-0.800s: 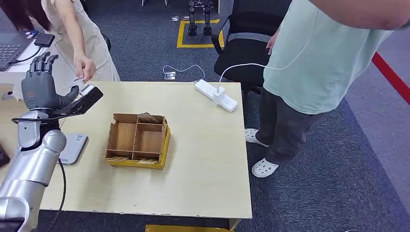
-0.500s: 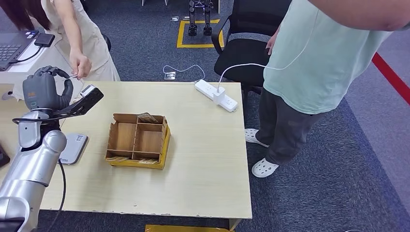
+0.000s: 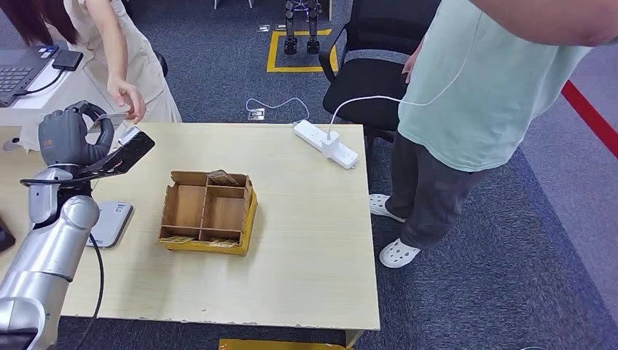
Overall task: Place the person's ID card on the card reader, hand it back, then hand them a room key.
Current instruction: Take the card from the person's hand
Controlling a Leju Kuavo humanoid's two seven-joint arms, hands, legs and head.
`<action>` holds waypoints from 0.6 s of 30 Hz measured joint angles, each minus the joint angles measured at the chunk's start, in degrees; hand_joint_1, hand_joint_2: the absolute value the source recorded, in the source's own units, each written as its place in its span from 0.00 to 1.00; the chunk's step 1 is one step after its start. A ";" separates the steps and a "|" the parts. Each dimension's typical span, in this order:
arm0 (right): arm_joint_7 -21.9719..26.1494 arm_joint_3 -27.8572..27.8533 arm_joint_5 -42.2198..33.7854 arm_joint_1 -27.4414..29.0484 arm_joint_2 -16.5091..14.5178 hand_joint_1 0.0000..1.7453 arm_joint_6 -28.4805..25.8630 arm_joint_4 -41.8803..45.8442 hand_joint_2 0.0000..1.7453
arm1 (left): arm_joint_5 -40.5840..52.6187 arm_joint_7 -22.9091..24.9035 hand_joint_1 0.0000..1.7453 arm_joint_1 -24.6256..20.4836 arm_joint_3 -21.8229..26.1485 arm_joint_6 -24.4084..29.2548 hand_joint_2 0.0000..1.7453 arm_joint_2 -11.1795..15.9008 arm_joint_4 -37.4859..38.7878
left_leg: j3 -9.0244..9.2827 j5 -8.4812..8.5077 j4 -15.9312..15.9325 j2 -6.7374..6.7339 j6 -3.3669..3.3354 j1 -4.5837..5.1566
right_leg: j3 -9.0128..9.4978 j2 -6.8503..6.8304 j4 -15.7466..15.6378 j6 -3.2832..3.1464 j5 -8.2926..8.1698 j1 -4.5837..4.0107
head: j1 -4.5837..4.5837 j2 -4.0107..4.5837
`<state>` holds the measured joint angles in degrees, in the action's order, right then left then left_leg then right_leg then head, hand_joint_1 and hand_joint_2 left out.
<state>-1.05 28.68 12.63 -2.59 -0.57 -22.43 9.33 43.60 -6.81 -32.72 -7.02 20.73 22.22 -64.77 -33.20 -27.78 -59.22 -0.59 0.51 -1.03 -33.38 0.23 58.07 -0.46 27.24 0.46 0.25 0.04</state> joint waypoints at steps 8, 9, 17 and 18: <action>-0.16 0.00 0.07 0.01 0.00 0.00 0.05 0.00 0.00 | 0.11 -0.01 1.00 0.35 0.00 -0.31 1.00 0.41 -0.02 | 0.00 0.01 0.00 0.01 -0.01 0.00 | 0.00 0.00 0.01 0.00 0.00 0.00 | -0.01 0.00; -0.20 0.00 0.07 0.01 0.00 0.00 0.04 0.00 0.00 | 0.19 0.03 1.00 0.39 0.00 -0.41 1.00 0.53 -0.02 | 0.00 0.01 0.00 0.01 -0.01 0.00 | 0.00 0.00 0.01 0.00 0.00 0.00 | -0.01 0.00; -0.32 -0.01 0.05 0.02 0.00 0.00 0.03 0.00 0.00 | 3.67 2.17 1.00 0.82 0.02 0.70 1.00 1.36 -0.01 | -0.02 0.02 0.00 0.00 -0.01 0.00 | 0.00 0.01 0.02 0.00 0.00 0.00 | -0.02 0.00; -0.32 -0.02 0.03 0.03 0.00 0.00 0.03 0.00 0.00 | 5.80 2.84 1.00 1.09 0.02 1.21 1.00 1.79 0.01 | -0.02 0.01 0.00 -0.02 -0.01 0.00 | 0.00 0.03 0.02 0.00 0.00 0.00 | -0.02 0.00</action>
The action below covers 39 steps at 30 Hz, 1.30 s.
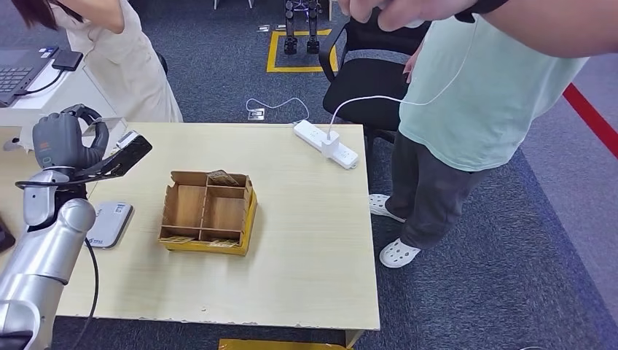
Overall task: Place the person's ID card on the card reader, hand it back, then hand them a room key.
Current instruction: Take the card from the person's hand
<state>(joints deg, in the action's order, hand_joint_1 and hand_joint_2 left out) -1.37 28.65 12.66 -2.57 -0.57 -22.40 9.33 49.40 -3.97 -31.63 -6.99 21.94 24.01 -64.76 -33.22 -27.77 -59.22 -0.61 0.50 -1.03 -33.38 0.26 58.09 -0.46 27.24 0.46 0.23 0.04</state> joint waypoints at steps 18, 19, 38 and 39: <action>0.18 -0.14 -0.18 0.73 0.00 0.00 0.20 -0.01 0.00 | 15.44 2.65 1.00 8.67 0.00 0.79 1.00 8.57 1.32 | -0.02 0.00 0.02 -0.01 0.01 -0.02 | -0.02 0.01 0.00 -0.03 0.03 -0.03 | -0.06 0.00; 0.20 -0.15 -0.18 0.73 0.00 0.00 0.20 -0.01 0.00 | 15.48 2.59 1.00 8.97 0.00 0.49 1.00 8.70 1.32 | -0.02 0.00 0.02 -0.01 0.01 -0.02 | -0.02 0.01 0.00 -0.03 0.03 -0.03 | -0.06 0.00; 0.23 -0.37 0.04 0.64 0.00 0.00 0.19 0.00 0.00 | 19.55 3.25 1.00 16.37 -0.04 -3.79 1.00 9.05 2.02 | -0.01 -0.01 0.02 -0.04 0.01 -0.03 | -0.04 0.04 0.00 -0.04 0.03 -0.04 | -0.02 0.00; 0.22 -0.37 0.04 0.64 0.00 0.00 0.19 0.00 0.00 | 19.71 3.41 1.00 16.71 -0.04 -3.64 1.00 8.96 2.32 | -0.01 -0.01 0.02 -0.03 0.01 -0.03 | -0.04 0.03 0.00 -0.04 0.03 -0.04 | -0.02 0.00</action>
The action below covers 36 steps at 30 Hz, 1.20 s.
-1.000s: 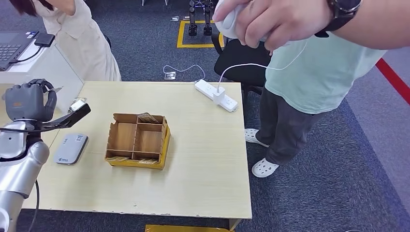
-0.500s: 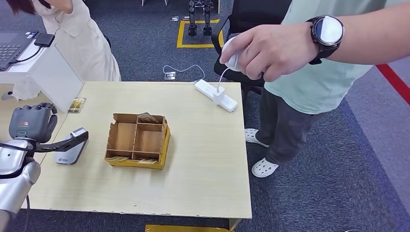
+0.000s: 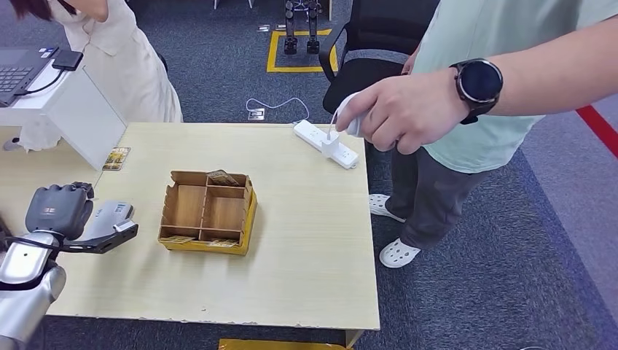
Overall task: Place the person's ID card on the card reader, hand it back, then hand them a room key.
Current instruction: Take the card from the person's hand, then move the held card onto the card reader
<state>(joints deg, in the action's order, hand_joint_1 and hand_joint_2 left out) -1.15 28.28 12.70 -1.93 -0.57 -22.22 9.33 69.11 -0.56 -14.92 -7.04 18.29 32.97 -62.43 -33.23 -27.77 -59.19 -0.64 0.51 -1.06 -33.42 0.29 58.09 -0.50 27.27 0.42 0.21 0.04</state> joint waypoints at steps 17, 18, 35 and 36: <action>-0.25 -0.09 0.30 -0.39 0.00 0.00 -0.24 0.04 0.00 | 1.83 1.80 1.00 3.87 0.00 2.86 1.00 -4.37 5.63 | -0.01 0.00 0.00 0.03 0.01 0.00 | 0.02 -0.05 0.00 0.00 0.00 0.00 | 0.01 0.00; -0.25 -0.10 0.32 -0.39 0.00 0.00 -0.25 0.04 0.00 | 2.45 2.19 1.00 3.96 0.00 3.19 1.00 -4.61 6.10 | -0.01 0.00 0.00 0.03 0.01 0.00 | 0.02 -0.05 0.00 0.00 0.00 0.00 | 0.01 0.00; -0.23 -0.20 0.91 -0.38 0.00 0.00 -0.36 0.02 0.00 | 0.15 0.17 1.00 4.08 1.13 9.77 1.00 -7.43 11.05 | 0.05 0.01 0.01 0.05 0.02 -0.01 | 0.08 -0.08 0.01 -0.01 0.00 -0.01 | 0.01 0.00; -0.23 -0.20 0.97 -0.38 0.00 0.00 -0.36 0.02 0.00 | -0.97 -0.77 1.00 4.06 1.75 11.83 1.00 -7.66 11.04 | 0.05 0.02 0.01 0.05 0.03 -0.02 | 0.07 -0.08 0.01 -0.01 0.00 -0.01 | 0.01 0.00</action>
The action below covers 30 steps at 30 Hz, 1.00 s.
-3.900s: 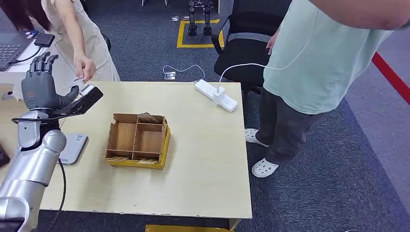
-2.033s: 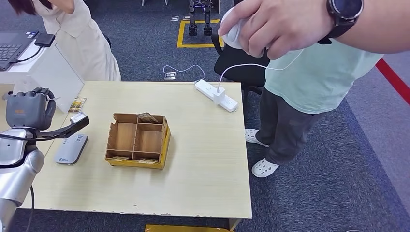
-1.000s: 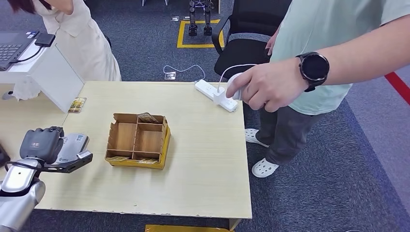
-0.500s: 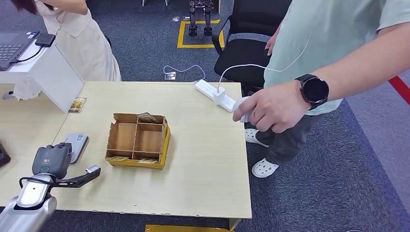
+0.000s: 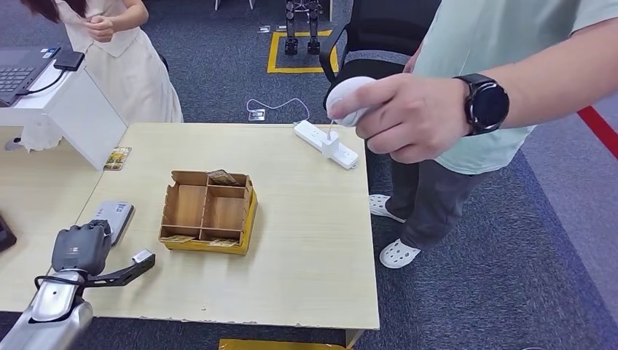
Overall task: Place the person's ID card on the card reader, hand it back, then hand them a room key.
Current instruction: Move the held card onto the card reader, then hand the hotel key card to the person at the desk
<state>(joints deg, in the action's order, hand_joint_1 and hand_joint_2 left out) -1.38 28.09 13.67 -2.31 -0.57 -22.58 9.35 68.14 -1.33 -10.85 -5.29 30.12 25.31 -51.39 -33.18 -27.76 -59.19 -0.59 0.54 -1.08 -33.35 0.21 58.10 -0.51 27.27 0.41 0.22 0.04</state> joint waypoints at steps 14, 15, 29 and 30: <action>0.00 0.00 0.56 0.18 0.00 0.00 -0.26 0.00 0.00 | -15.05 -10.46 1.00 -3.11 6.09 2.06 1.00 -1.02 -8.68 | -0.01 0.02 -0.01 0.01 0.02 -0.02 | -0.02 0.01 0.00 -0.01 -0.01 -0.02 | -0.01 0.00; 0.00 0.00 0.57 0.19 0.00 0.00 -0.26 0.00 0.00 | -15.51 -10.70 1.00 -3.16 6.22 1.60 1.00 -1.01 -9.41 | -0.01 0.02 -0.01 0.01 0.02 -0.02 | -0.03 0.01 0.00 -0.01 -0.01 -0.02 | 0.00 0.00; -0.45 0.04 2.81 -0.61 -0.34 0.00 0.31 0.59 0.00 | -5.08 -5.49 1.00 -15.35 4.70 4.18 1.00 -1.27 -12.99 | -0.03 0.14 -0.03 0.08 0.11 -0.04 | -0.06 -0.02 0.00 -0.08 -0.13 -0.03 | 0.01 0.00; -0.44 0.04 2.94 -0.76 -0.44 0.00 0.29 0.70 0.00 | -5.21 -5.80 1.00 -16.56 4.48 5.53 1.00 -1.56 -12.11 | -0.02 0.15 -0.03 0.07 0.11 -0.04 | -0.06 -0.01 0.00 -0.09 -0.14 -0.03 | 0.01 0.00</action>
<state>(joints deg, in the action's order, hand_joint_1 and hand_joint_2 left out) -1.82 28.13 16.61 -3.07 -1.01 -22.29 10.05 62.93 -7.14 -27.42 -0.81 35.65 23.75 -63.50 -33.20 -27.61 -59.22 -0.52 0.65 -1.12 -33.41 0.20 58.10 -0.59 27.13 0.37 0.23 0.04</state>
